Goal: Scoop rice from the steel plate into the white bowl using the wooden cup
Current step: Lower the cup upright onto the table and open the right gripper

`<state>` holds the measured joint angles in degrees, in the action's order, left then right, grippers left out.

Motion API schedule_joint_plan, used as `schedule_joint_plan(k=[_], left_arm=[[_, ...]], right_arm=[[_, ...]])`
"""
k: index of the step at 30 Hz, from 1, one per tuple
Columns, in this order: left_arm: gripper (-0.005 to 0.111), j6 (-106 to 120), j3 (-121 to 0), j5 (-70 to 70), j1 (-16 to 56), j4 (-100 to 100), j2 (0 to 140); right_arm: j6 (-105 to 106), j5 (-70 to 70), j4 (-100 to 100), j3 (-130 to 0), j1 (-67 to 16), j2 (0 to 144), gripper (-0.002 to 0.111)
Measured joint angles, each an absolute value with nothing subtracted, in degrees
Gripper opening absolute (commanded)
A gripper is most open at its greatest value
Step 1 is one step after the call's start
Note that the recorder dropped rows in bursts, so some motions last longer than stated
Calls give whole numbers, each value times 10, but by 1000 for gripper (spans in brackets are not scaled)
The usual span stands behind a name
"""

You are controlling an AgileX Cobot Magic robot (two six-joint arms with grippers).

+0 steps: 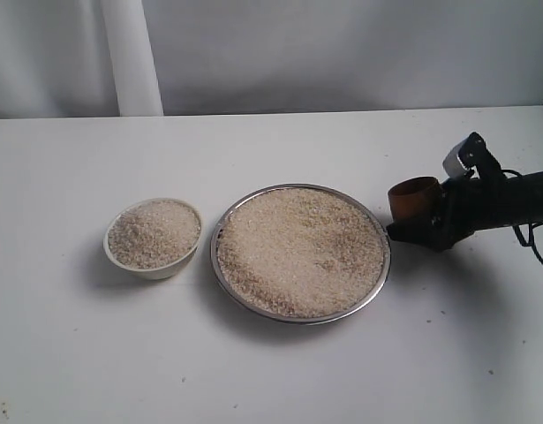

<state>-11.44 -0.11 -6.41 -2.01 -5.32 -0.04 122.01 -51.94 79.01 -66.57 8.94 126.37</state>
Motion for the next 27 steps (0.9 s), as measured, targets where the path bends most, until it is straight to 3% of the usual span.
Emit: schedule_joint_plan(k=[3,10,13,27], left_arm=[[0,-114,-1,-64,-20,-53,0],[0,-114,-1,-64,-20,-53,0],[0,-114,-1,-64,-20,-53,0],[0,-114,-1,-64,-20,-53,0]], right_arm=[[1196,-519,788,-666,89,1264,56],[1187,-517,757,-666,89,1264,88],[1194,-518,755,-666,89,1264,97],[1204,-513,724,-666,92,1208,104]])
